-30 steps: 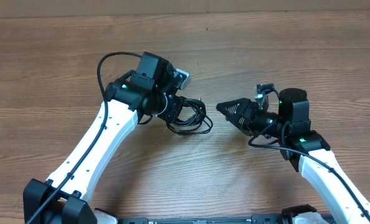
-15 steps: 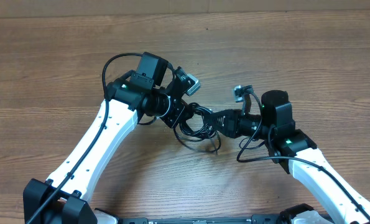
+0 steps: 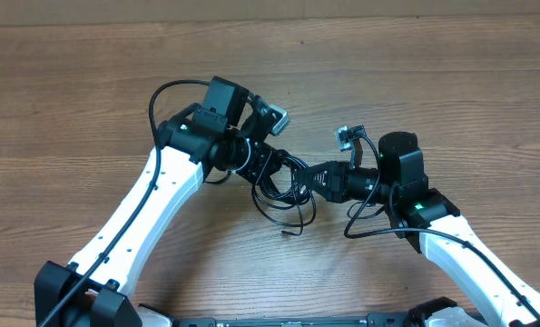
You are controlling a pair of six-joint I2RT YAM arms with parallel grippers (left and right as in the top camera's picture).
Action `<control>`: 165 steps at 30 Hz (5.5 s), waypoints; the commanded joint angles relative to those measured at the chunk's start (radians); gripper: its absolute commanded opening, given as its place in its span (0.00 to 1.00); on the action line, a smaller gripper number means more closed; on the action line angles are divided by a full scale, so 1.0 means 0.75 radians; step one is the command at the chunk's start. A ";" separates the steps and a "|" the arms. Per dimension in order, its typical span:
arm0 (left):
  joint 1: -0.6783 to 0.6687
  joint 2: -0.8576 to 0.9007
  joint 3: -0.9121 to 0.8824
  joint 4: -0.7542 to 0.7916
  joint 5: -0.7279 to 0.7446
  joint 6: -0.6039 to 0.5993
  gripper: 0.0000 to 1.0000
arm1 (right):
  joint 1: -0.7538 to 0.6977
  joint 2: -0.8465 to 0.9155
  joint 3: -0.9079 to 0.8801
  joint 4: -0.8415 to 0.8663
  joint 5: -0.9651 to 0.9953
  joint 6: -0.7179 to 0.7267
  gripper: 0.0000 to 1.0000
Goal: Untangle cables
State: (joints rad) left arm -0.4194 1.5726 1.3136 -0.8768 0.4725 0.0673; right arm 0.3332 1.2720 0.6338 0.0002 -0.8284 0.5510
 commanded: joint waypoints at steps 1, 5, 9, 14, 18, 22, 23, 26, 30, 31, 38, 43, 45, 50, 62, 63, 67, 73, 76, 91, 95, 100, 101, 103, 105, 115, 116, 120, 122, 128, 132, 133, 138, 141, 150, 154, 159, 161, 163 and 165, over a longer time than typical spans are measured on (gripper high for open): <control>0.018 0.015 0.023 0.068 -0.259 -0.266 0.05 | 0.028 -0.005 0.002 -0.013 -0.285 -0.002 0.04; 0.018 0.031 0.023 0.062 -0.544 -0.521 0.04 | 0.028 -0.005 0.002 -0.060 -0.275 -0.003 0.04; 0.018 0.032 0.023 0.068 -0.640 -0.661 0.04 | 0.028 -0.005 0.002 -0.119 -0.169 -0.002 0.04; 0.018 0.032 0.023 0.093 -0.639 -0.695 0.04 | 0.028 -0.005 0.002 -0.134 -0.082 0.004 0.04; 0.018 0.032 0.023 0.092 -0.639 -0.695 0.04 | 0.028 -0.005 0.001 -0.156 0.048 0.046 0.04; 0.018 0.032 0.023 0.076 -0.638 -0.740 0.07 | 0.028 -0.005 0.001 -0.158 0.170 0.210 0.04; 0.018 0.032 0.023 0.072 -0.637 -0.740 0.08 | 0.028 -0.005 0.001 -0.158 0.181 0.218 0.04; 0.018 0.032 0.023 0.061 -0.634 -0.740 0.05 | 0.028 -0.005 0.001 -0.158 0.182 0.218 0.04; 0.018 0.033 0.023 0.046 -0.634 -0.740 0.04 | 0.028 -0.005 0.001 -0.157 0.187 0.218 0.04; 0.018 0.033 0.023 0.043 -0.634 -0.740 0.04 | 0.028 -0.005 0.001 -0.157 0.190 0.218 0.04; 0.017 0.033 0.022 0.030 -0.633 -0.742 0.04 | 0.028 -0.005 0.001 -0.157 0.197 0.219 0.04; 0.017 0.033 0.022 0.026 -0.634 -0.817 0.10 | 0.028 -0.005 0.001 -0.158 0.225 0.218 0.04; 0.017 0.033 0.022 0.027 -0.634 -0.828 0.16 | 0.028 -0.005 0.001 -0.158 0.249 0.218 0.04; 0.017 0.033 0.022 0.028 -0.554 -0.869 0.04 | 0.028 -0.005 0.001 -0.157 0.273 0.218 0.04; -0.018 0.033 0.022 0.013 -0.489 -0.868 0.04 | 0.028 -0.005 0.001 -0.153 0.301 0.266 0.04; -0.020 0.033 0.022 0.012 -0.489 -0.868 0.04 | 0.028 -0.005 0.001 -0.153 0.302 0.269 0.04; -0.031 0.033 0.022 -0.007 -0.490 -0.867 0.04 | 0.028 -0.005 0.001 -0.149 0.316 0.273 0.04; -0.047 0.033 0.012 -0.017 -0.489 -0.865 0.04 | 0.028 -0.005 0.001 -0.148 0.288 0.279 0.04; -0.063 0.033 -0.003 -0.013 -0.448 -0.780 0.04 | 0.028 -0.005 0.001 -0.147 0.285 0.301 0.04; -0.070 0.033 -0.036 -0.019 -0.035 -0.746 0.40 | 0.028 -0.005 0.001 -0.102 0.390 0.444 0.04; -0.070 0.033 -0.044 -0.045 -0.044 -0.844 0.40 | 0.028 -0.005 0.001 -0.095 0.391 0.457 0.04; -0.070 0.033 -0.060 -0.118 -0.046 -1.006 0.61 | 0.028 -0.005 0.001 -0.085 0.395 0.457 0.04; -0.071 0.033 -0.076 -0.126 -0.045 -1.138 0.78 | 0.028 -0.005 0.001 -0.080 0.395 0.458 0.04; -0.073 0.033 -0.099 -0.126 -0.040 -1.287 0.94 | 0.028 -0.005 0.001 -0.077 0.395 0.458 0.04; -0.073 0.033 -0.128 -0.116 -0.039 -1.420 0.98 | 0.028 -0.005 0.001 -0.076 0.395 0.458 0.04; -0.073 0.033 -0.275 0.115 -0.040 -1.795 0.70 | 0.028 -0.005 0.001 -0.077 0.354 0.521 0.04; -0.073 0.033 -0.284 0.140 -0.040 -1.813 0.65 | 0.028 -0.005 0.001 -0.077 0.342 0.528 0.04; -0.073 0.033 -0.296 0.220 -0.038 -1.827 0.49 | 0.028 -0.005 0.001 -0.077 0.317 0.531 0.04; -0.076 0.033 -0.296 0.248 -0.035 -1.827 0.42 | 0.028 -0.005 0.001 -0.077 0.307 0.565 0.04; -0.102 0.033 -0.297 0.306 -0.039 -1.825 0.26 | 0.028 -0.005 0.001 -0.077 0.293 0.604 0.04; -0.107 0.033 -0.297 0.309 -0.118 -1.781 0.04 | 0.028 -0.005 0.001 -0.077 0.274 0.628 0.04; -0.107 0.033 -0.297 0.309 -0.134 -1.761 0.04 | 0.028 -0.005 0.001 -0.078 0.274 0.628 0.04; -0.077 0.033 -0.297 0.326 -0.191 -1.600 0.04 | 0.028 -0.004 0.001 -0.079 0.279 0.626 0.04; -0.040 0.032 -0.297 0.350 -0.185 -1.503 0.04 | 0.028 -0.004 0.001 -0.083 0.299 0.626 0.04; 0.082 0.032 -0.297 0.458 0.016 -1.339 0.04 | 0.028 -0.004 0.001 -0.225 0.578 0.622 0.10; 0.106 0.032 -0.297 0.489 0.057 -1.364 0.04 | 0.028 -0.004 0.001 -0.295 0.680 0.622 0.11; 0.105 0.033 -0.297 0.506 0.058 -1.375 0.04 | 0.028 -0.003 0.001 -0.346 0.720 0.622 0.19; 0.105 0.033 -0.297 0.505 0.058 -1.362 0.04 | 0.028 -0.003 0.001 -0.368 0.722 0.622 0.21; 0.105 0.033 -0.297 0.506 0.056 -1.334 0.04 | 0.028 -0.003 0.001 -0.390 0.727 0.622 0.24; 0.105 0.033 -0.297 0.506 0.055 -1.310 0.04 | 0.028 -0.003 0.001 -0.400 0.730 0.622 0.28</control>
State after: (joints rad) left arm -0.3508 1.5909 1.0981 -0.5011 0.4976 -0.9688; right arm 0.3496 1.2839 0.6334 -0.2958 -0.3088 1.0203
